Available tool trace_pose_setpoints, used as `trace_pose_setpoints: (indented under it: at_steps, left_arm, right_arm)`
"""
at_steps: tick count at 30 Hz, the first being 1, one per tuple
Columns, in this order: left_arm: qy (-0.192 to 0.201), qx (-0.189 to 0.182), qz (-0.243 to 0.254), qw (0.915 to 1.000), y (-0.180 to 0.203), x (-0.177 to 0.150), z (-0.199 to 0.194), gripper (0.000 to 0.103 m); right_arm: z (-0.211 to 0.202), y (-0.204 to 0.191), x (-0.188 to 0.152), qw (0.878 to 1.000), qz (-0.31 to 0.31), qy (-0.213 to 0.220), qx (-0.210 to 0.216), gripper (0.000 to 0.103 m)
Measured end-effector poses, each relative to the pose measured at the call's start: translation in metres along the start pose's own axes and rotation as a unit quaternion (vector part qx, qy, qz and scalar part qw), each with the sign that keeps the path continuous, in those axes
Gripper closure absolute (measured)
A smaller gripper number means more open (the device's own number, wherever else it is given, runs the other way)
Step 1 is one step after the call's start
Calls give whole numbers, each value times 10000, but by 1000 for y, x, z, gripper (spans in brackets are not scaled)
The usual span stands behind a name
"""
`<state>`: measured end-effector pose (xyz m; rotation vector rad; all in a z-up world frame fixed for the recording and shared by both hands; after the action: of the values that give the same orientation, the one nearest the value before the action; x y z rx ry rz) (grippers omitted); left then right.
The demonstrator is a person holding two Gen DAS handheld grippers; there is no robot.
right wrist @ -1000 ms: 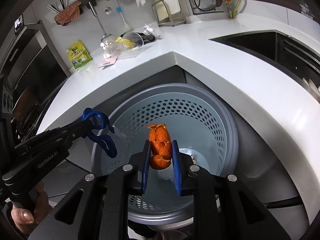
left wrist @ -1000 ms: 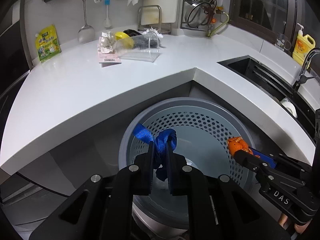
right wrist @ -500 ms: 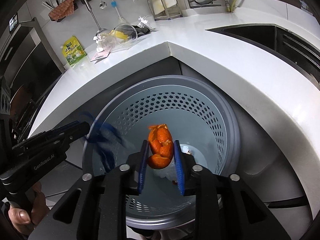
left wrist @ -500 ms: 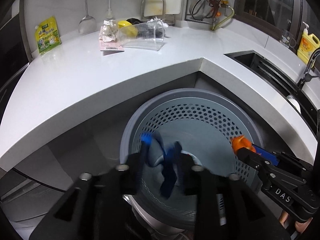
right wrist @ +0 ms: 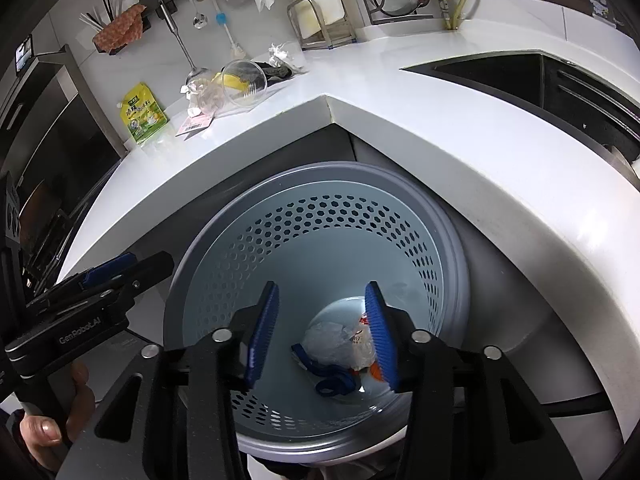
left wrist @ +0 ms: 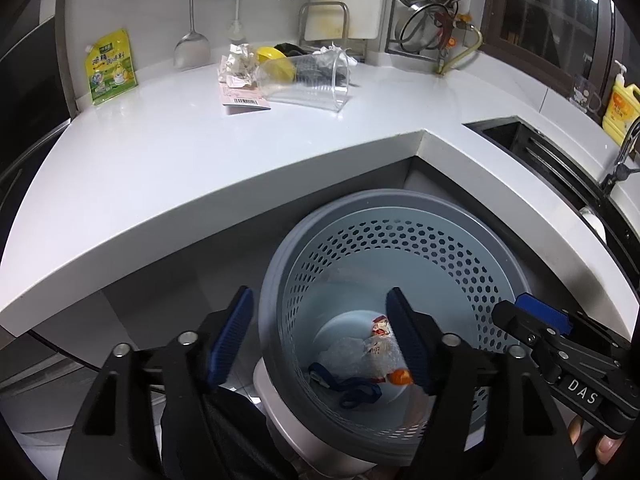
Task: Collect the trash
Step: 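Open both grippers to drop the strap and peel into the bin, then move both tools back over the countertop toward the clear plastic cup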
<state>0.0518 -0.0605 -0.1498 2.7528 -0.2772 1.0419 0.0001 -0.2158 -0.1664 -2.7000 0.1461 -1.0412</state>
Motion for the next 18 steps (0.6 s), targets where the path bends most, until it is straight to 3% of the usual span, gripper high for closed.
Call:
trace_pose_setpoints:
  at_steps: [11,18]
  left_arm:
    - [190,-12,-43,9998,-4,6,-8,13]
    - [290,-13,-55,9996,-4,10,-14,11]
  right_arm:
    - [-5,-2,5,9999,-6,115,-8,53]
    - [-10,-3,8,9998,-27,194,-6,51]
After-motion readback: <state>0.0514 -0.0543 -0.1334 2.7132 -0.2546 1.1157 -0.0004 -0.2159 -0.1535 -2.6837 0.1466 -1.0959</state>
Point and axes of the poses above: each gripper's, at about its wrist camera, not at the fingertips, and z roughly the way its jaws point, y to its right, x to its top, the point moved 10 cm from there along z, roughly the way its jaws point, and after that the axes turned 3 degrees about -z, right-handed, at the moved point
